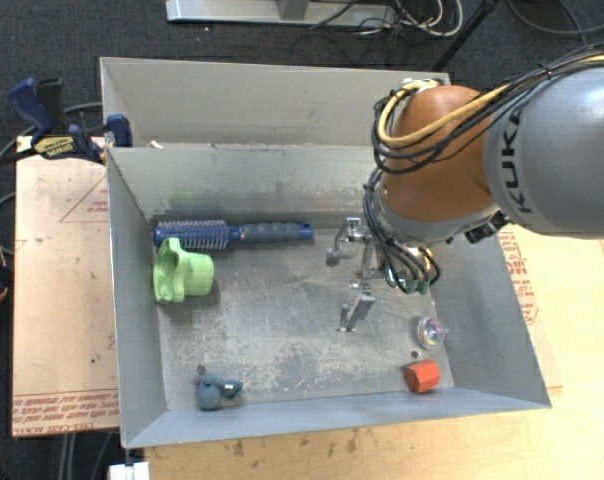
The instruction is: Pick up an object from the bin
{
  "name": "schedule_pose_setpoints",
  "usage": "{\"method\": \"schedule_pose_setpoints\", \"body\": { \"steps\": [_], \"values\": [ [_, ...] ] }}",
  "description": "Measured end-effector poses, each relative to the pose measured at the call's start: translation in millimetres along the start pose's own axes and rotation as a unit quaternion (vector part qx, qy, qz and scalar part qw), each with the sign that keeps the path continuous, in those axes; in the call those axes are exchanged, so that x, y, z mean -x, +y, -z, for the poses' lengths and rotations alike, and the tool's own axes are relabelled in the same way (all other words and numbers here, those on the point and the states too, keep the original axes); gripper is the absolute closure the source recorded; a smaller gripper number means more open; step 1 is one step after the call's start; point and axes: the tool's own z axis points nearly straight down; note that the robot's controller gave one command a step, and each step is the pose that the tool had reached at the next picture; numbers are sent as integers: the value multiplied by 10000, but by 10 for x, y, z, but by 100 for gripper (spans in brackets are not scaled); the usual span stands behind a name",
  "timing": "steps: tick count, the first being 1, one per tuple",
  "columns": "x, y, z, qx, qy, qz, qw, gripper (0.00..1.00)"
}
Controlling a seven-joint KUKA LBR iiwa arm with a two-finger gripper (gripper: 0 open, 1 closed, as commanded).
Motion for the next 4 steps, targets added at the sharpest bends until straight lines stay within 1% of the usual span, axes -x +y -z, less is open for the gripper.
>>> {"method": "schedule_pose_setpoints", "body": {
  "steps": [1,2,3,4],
  "values": [
    [951,307,-407,1,-58,740,9972,0],
    [1011,974,-566,17,-53,655,9978,0],
    [1040,1493,-916,-10,-47,-432,9991,0],
    [1036,1513,-925,-8,-47,-417,9991,100]
  ]
}}
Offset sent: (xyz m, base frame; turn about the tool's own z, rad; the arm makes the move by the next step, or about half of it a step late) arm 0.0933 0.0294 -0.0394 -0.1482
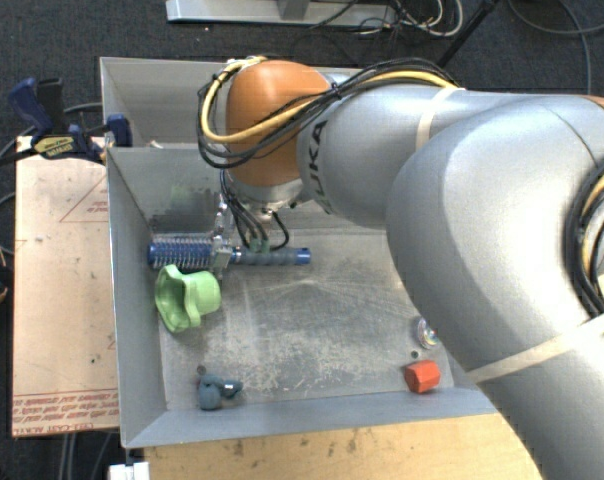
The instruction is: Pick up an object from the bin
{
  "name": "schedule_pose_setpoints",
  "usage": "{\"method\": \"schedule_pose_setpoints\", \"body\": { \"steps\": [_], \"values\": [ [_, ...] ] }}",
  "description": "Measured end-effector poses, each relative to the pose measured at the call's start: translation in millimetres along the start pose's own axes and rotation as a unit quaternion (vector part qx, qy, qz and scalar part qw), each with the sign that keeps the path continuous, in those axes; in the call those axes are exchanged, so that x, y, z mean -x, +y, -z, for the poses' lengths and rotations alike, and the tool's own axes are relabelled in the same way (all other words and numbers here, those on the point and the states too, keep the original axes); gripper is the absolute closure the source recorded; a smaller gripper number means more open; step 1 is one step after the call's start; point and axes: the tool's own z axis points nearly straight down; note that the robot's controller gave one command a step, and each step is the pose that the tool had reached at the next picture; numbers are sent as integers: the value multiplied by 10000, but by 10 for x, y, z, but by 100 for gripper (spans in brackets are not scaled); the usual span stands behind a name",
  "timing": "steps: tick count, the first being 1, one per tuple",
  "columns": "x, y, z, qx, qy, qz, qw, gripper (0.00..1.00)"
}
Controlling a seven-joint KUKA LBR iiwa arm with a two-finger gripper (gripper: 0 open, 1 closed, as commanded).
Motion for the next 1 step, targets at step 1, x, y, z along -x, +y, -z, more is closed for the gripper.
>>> {"method": "schedule_pose_setpoints", "body": {
  "steps": [1],
  "values": [
    [-55,316,1224,31,-34,24,10000,100]
  ]
}}
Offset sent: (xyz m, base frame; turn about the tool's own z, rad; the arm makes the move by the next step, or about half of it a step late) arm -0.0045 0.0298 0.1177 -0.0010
